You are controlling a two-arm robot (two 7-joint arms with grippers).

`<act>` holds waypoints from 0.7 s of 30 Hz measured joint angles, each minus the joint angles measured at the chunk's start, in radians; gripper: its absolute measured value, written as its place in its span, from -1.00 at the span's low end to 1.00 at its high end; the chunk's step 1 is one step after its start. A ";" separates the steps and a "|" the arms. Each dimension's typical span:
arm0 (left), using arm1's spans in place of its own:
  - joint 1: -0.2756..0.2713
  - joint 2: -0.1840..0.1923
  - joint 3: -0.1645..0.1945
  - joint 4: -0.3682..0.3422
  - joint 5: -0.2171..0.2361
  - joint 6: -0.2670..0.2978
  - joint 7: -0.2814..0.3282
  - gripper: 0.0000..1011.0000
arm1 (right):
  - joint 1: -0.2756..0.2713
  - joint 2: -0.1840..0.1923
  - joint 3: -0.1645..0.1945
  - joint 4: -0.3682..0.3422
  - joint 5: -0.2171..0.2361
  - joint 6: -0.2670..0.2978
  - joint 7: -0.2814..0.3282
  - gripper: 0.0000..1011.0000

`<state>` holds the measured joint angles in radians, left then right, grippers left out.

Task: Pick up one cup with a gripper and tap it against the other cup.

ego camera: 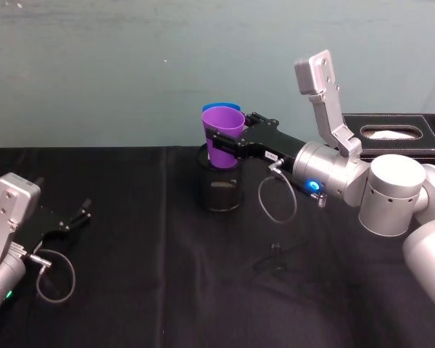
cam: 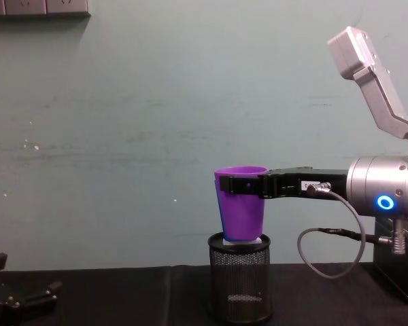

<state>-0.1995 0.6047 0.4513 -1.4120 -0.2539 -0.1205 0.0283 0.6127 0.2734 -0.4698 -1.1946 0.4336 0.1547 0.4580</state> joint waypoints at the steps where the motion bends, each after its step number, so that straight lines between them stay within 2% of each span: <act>1: 0.000 0.000 0.000 0.000 0.000 0.000 0.000 0.98 | 0.000 0.000 0.000 0.000 0.000 0.000 0.000 0.46; 21: 0.000 0.000 0.000 0.000 0.000 0.000 0.000 0.98 | 0.000 0.000 0.000 0.000 0.000 0.000 0.000 0.46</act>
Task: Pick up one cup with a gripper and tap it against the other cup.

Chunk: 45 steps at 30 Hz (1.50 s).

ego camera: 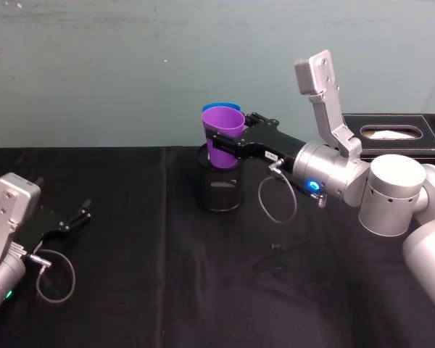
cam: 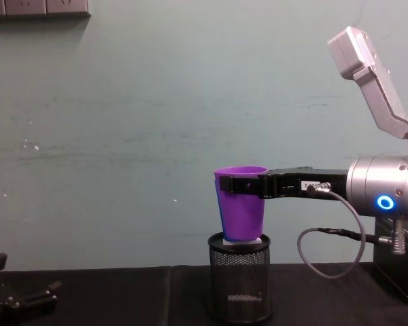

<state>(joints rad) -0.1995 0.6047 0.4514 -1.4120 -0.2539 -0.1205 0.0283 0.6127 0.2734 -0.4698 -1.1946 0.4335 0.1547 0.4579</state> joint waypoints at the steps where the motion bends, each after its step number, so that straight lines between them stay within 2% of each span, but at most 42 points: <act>1: 0.000 0.000 0.000 0.000 0.000 0.000 0.000 0.98 | 0.000 0.000 0.000 0.000 0.000 0.000 0.000 0.46; 45: 0.000 0.000 0.000 0.000 0.000 0.000 0.000 0.98 | 0.000 0.000 0.000 0.000 0.000 0.000 0.000 0.46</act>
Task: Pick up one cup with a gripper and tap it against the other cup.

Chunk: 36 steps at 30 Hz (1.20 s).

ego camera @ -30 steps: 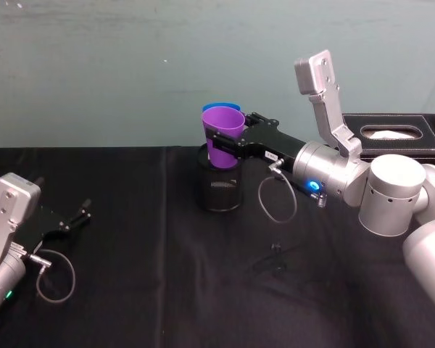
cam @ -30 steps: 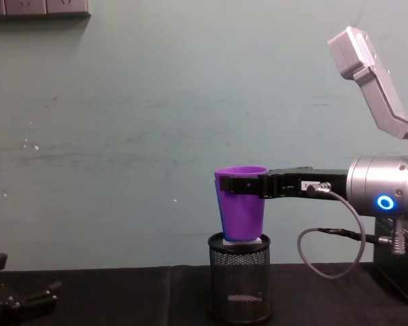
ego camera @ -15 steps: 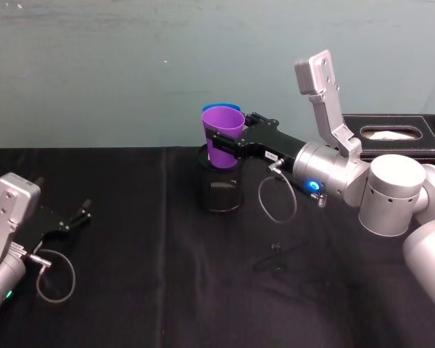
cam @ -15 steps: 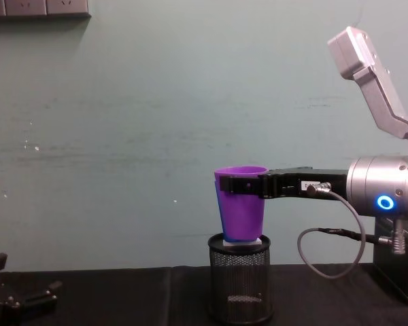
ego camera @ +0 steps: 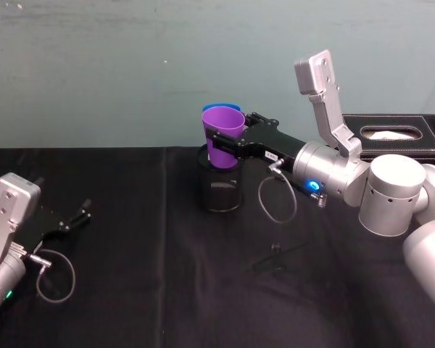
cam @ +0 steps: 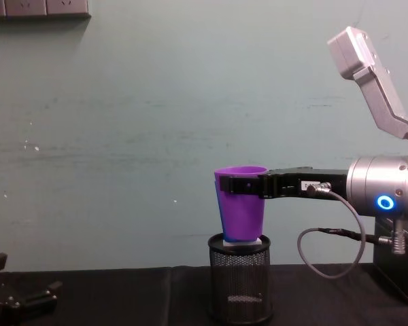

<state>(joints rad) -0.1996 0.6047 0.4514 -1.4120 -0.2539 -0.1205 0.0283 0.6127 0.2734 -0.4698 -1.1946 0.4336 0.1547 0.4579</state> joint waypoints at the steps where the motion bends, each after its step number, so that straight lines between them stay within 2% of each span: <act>1: 0.000 0.000 0.000 0.000 0.000 0.000 0.000 0.98 | 0.000 0.000 0.000 0.000 0.000 0.000 0.000 0.46; 36: 0.000 0.000 0.000 0.000 0.000 0.000 0.000 0.98 | 0.000 0.000 0.000 0.000 0.000 0.000 0.000 0.46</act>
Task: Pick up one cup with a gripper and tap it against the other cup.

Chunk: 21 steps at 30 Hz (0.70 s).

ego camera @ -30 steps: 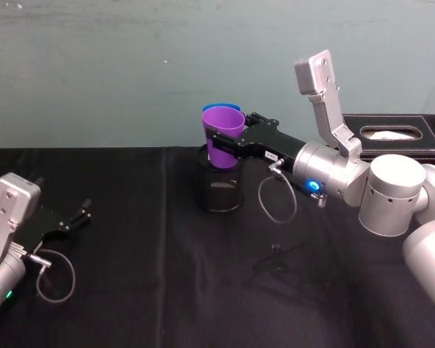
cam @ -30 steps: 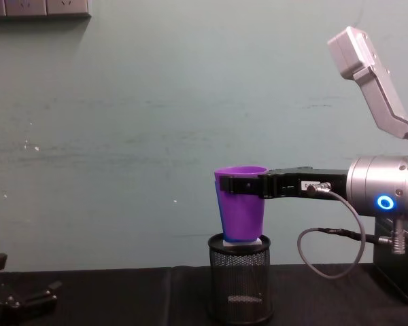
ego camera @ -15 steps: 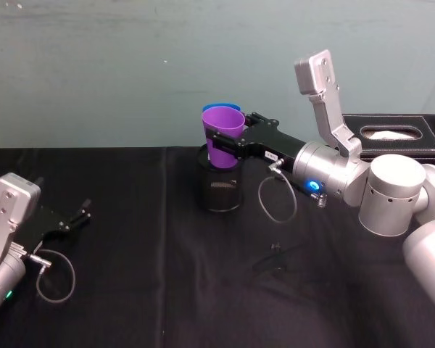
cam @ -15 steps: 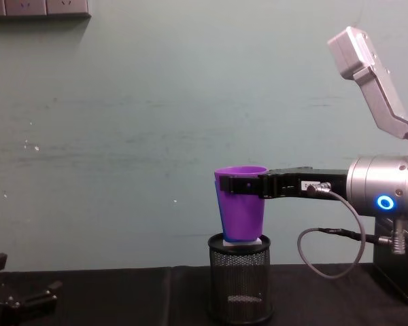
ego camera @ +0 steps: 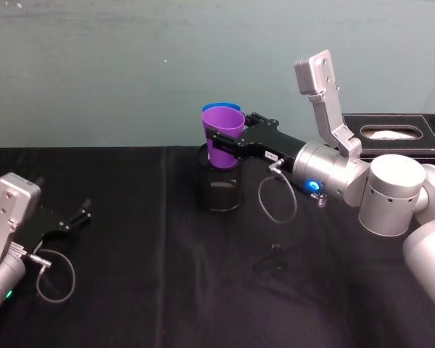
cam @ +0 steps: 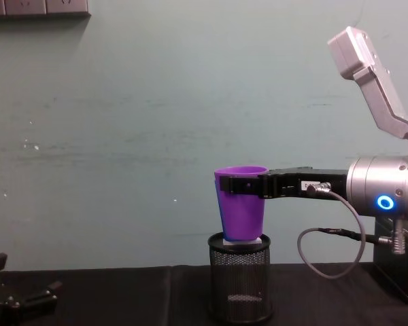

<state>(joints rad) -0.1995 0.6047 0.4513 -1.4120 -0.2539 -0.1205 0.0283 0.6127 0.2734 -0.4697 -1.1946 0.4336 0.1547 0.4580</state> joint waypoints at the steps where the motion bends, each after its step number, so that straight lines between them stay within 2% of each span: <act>1: 0.000 0.000 0.000 0.000 0.000 0.000 0.000 0.98 | 0.000 0.000 0.000 0.000 0.000 0.000 0.000 0.46; 21: 0.000 0.000 0.000 0.000 0.000 0.000 0.000 0.98 | 0.000 0.000 0.000 0.000 0.000 0.000 0.000 0.46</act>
<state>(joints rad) -0.1995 0.6047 0.4514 -1.4120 -0.2538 -0.1205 0.0283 0.6127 0.2734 -0.4697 -1.1946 0.4335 0.1547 0.4579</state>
